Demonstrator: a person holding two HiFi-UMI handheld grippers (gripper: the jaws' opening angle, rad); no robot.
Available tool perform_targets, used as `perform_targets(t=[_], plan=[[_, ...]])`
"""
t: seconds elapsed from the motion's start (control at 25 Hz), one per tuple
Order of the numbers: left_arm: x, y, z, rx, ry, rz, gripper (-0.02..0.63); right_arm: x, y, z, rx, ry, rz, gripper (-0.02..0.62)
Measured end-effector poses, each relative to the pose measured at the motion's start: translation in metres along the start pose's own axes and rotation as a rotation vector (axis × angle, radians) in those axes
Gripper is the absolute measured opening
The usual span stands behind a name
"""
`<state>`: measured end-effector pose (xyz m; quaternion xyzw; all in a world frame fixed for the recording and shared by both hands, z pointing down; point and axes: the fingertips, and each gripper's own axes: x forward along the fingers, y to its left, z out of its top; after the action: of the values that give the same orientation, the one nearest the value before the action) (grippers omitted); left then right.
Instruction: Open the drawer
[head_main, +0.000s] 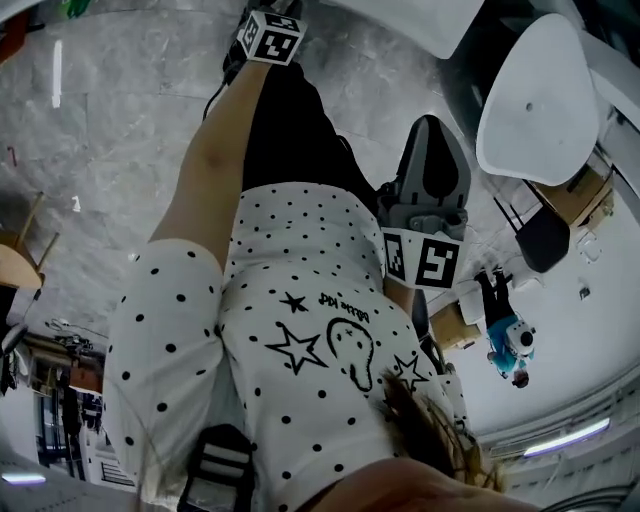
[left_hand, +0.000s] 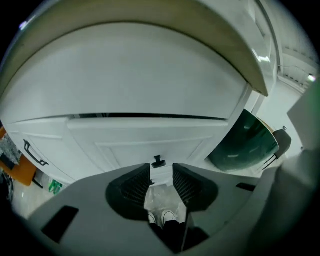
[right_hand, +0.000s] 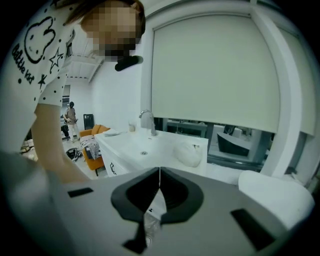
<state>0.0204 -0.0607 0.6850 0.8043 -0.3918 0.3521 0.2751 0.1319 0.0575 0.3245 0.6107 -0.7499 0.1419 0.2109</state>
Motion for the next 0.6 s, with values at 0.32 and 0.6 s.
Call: perform_targets(t=[0.32,0.6], plan=[[0.041,0.007,-0.015,-0.016,0.009,0.012,0.139,0.010,0.004,-0.023,0.035,0.047,-0.010,0.014],[0.059,0.008,-0.008,-0.037,-0.004,0.026,0.140,0.014,0.003,-0.040,0.087,0.091,-0.010,0.014]])
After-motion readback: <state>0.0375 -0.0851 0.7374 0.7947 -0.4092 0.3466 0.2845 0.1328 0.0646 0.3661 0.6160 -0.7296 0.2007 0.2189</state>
